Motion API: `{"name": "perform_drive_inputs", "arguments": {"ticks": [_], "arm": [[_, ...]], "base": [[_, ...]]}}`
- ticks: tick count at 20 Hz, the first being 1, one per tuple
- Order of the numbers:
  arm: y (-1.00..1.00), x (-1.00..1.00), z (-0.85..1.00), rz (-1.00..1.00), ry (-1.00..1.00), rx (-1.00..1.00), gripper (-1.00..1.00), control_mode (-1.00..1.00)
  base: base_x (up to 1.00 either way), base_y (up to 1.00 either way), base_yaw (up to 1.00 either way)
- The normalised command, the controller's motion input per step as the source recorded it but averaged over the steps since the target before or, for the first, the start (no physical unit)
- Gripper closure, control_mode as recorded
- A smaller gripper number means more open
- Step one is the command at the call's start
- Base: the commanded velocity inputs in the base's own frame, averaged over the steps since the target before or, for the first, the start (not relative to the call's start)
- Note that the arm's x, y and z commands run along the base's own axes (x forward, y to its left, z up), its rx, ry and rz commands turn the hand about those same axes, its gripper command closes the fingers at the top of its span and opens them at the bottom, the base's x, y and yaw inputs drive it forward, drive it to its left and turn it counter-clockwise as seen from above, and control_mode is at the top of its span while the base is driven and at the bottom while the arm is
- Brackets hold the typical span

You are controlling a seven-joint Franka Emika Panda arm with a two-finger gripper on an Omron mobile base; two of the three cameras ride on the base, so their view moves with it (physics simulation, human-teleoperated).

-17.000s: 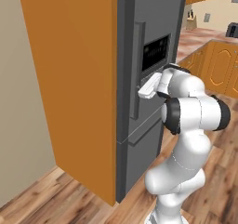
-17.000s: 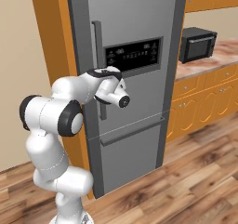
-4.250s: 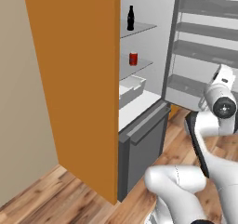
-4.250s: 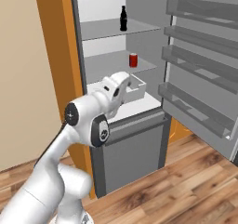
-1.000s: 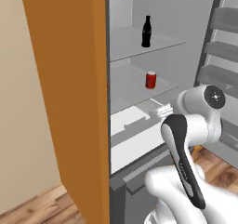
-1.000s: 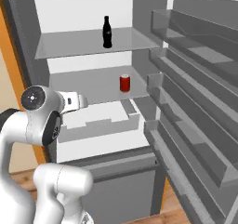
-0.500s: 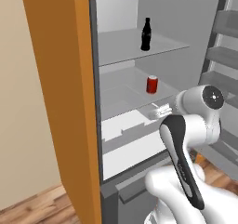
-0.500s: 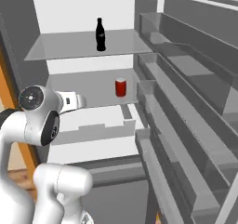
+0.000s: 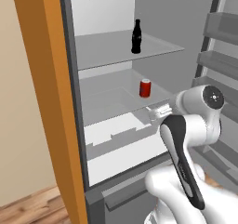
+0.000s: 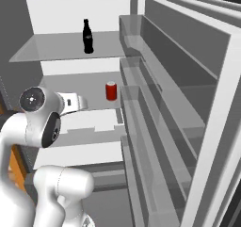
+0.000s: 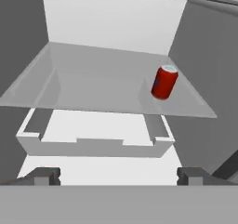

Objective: Open the fridge, grab two sodas, and place both sodas inside the bowl with ice on the dining counter.

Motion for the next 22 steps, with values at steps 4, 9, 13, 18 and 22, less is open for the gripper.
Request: {"name": "perform_drive_inputs", "arguments": {"ticks": [4, 9, 13, 18, 22], "arm": [[-0.04, 0.03, -0.01, -0.06, -0.1, 0.0, -1.0, -1.0], [0.01, 0.32, 0.0, -0.23, -0.19, 0.0, -1.0, -1.0], [0.0, 0.39, -0.04, -0.2, -0.18, 0.0, -1.0, -1.0], [-0.11, 0.39, -0.2, -0.08, -0.14, 0.01, -1.0, -1.0], [-0.17, 0.27, -0.08, 0.0, -0.09, 0.01, -1.0, -1.0]], "base": [[0.0, -0.03, 0.0], [0.0, 0.0, 0.0], [0.0, 0.0, 0.0], [0.0, 0.0, 0.0], [0.0, 0.0, 0.0]]}}
